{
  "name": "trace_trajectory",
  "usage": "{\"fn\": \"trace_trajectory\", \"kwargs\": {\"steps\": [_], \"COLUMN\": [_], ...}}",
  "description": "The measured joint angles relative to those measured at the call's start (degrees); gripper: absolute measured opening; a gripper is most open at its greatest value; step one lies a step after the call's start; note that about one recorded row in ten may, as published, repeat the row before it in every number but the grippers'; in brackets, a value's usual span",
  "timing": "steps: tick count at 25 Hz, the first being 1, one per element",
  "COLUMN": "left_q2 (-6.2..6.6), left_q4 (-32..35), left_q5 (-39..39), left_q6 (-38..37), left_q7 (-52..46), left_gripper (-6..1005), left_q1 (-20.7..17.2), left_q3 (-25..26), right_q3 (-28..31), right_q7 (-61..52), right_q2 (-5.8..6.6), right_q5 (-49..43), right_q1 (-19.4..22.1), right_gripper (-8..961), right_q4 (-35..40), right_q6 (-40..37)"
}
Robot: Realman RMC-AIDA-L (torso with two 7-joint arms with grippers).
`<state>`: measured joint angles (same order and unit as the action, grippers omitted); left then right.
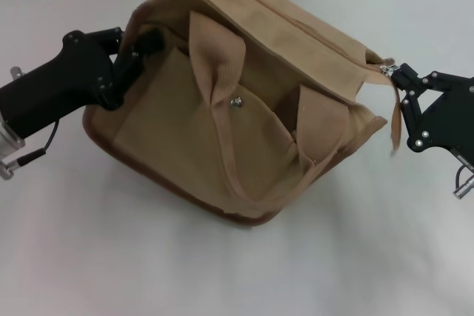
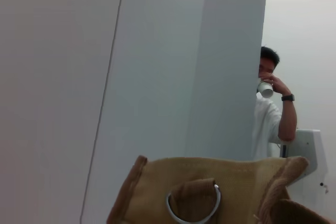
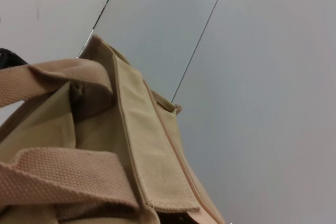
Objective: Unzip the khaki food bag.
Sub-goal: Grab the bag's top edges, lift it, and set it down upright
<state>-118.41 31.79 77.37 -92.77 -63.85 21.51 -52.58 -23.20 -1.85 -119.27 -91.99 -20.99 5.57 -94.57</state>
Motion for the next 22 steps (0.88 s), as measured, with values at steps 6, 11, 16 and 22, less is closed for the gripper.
{"fn": "trace_trajectory", "kwargs": {"steps": [6,11,16,22], "left_q2": [0.07,0.24,0.26,0.99], "left_q4": [-0.37,-0.47,-0.56,-2.28], "left_q5": [0.02,0.0,0.04,0.35], "left_q6": [-2.34,-3.91,-4.81,-5.08], "left_q7": [-0.53,-0.68,-0.46,-1.86], "left_gripper": [67,68,68,68], "left_q1": [-2.05,-4.89,-6.49,-7.12], "left_q3": [0.13,0.88,1.71,2.67], "right_q3": [0.0,-0.13,-0.38,-0.76], "right_q7": [-0.92,-2.48,-3.22,-7.35], "right_q2": [0.0,0.01,0.06,0.09], "right_q5": [-0.01,-0.09,-0.44,-0.64], "right_q1": [-0.68,-1.81,-3.26,-5.03], "right_gripper": [8,9,10,11], "right_q4": [0.61,1.59,1.68,1.74], "right_q6": [0.45,0.67,0.95,1.31]}}
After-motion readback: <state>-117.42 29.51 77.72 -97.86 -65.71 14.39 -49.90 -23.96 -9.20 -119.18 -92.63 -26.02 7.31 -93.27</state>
